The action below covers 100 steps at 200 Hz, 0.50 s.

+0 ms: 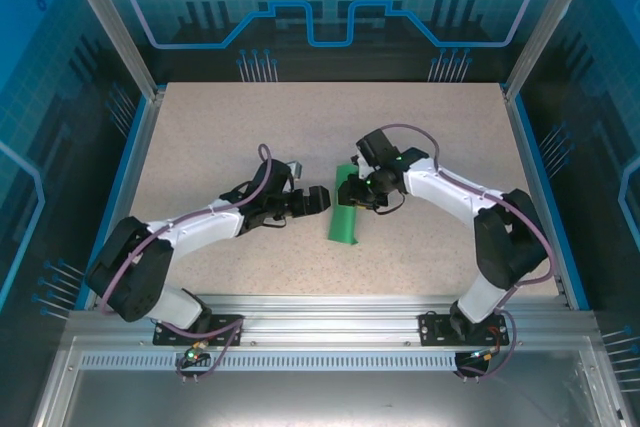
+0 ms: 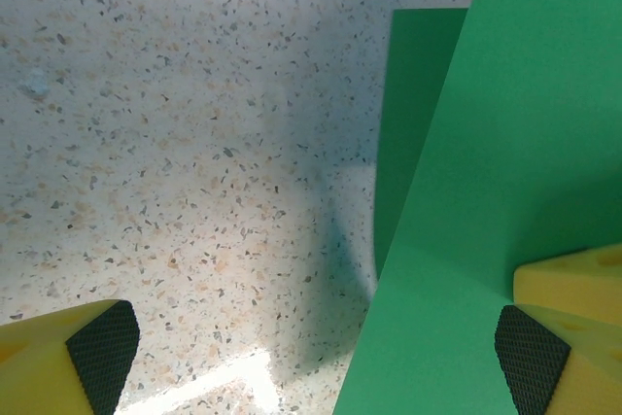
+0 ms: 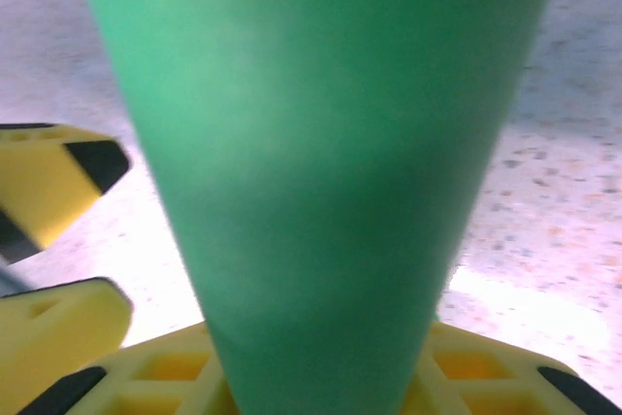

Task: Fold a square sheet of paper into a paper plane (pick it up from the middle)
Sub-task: Fold the square sheet of paper in half at the center of the table.

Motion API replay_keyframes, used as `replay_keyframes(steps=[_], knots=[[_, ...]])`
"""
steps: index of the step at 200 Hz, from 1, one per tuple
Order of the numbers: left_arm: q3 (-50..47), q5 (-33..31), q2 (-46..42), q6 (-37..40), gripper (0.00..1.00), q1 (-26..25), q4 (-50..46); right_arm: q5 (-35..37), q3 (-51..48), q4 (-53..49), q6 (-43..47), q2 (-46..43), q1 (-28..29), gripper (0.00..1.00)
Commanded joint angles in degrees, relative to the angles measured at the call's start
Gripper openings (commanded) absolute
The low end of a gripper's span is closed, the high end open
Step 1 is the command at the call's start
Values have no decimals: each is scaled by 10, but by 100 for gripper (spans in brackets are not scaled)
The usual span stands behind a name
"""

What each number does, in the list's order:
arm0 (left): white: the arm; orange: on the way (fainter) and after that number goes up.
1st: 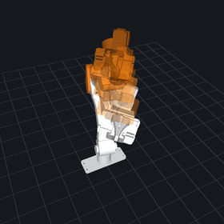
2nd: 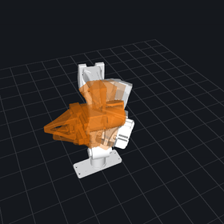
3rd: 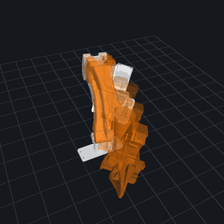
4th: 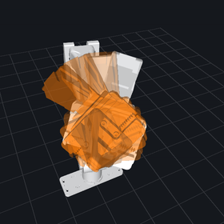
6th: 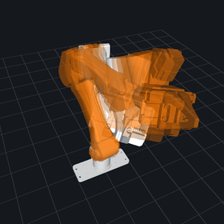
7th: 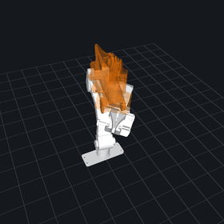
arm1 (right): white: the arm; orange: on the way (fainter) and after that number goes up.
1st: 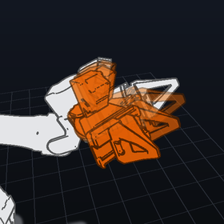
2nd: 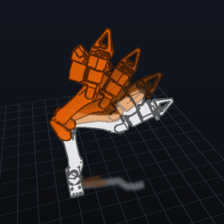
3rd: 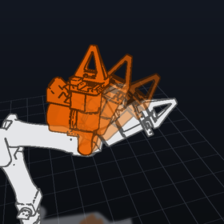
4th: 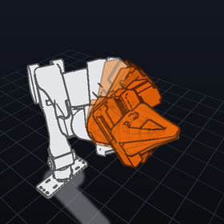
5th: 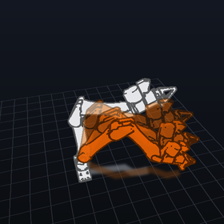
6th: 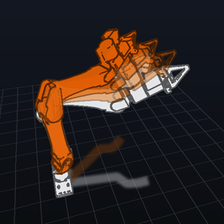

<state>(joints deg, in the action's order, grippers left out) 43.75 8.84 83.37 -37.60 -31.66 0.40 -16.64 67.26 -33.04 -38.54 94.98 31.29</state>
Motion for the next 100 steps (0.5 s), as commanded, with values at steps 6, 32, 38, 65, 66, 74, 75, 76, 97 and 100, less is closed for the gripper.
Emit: replay_keyframes(steps=[6,32,38,65,66,74,75,76,97,100], knots=[[10,-3,-38,-8,98,2,-21,-118,-40,80,-1,-19,-31,40],[3,15,-55,-12,98,2,-31,-127,-59,62,33,3,-67,41],[2,19,-60,-14,99,2,-32,-136,-69,69,38,11,-79,41],[-9,31,-79,-26,99,-3,-36,-126,-83,39,87,52,-119,41],[-10,31,-80,-27,99,-4,-36,-125,-83,39,89,53,-120,41],[-11,30,-83,-30,98,-5,-38,-117,-83,31,101,63,-128,42],[-11,30,-84,-30,98,-5,-38,-117,-83,28,103,64,-128,42],[-10,30,-83,-31,98,-6,-39,-116,-83,27,104,65,-129,43],[-8,25,-83,-40,98,-9,-41,-101,-79,4,135,75,-143,51],[-7,25,-82,-41,99,-10,-41,-98,-79,1,138,76,-145,53]])
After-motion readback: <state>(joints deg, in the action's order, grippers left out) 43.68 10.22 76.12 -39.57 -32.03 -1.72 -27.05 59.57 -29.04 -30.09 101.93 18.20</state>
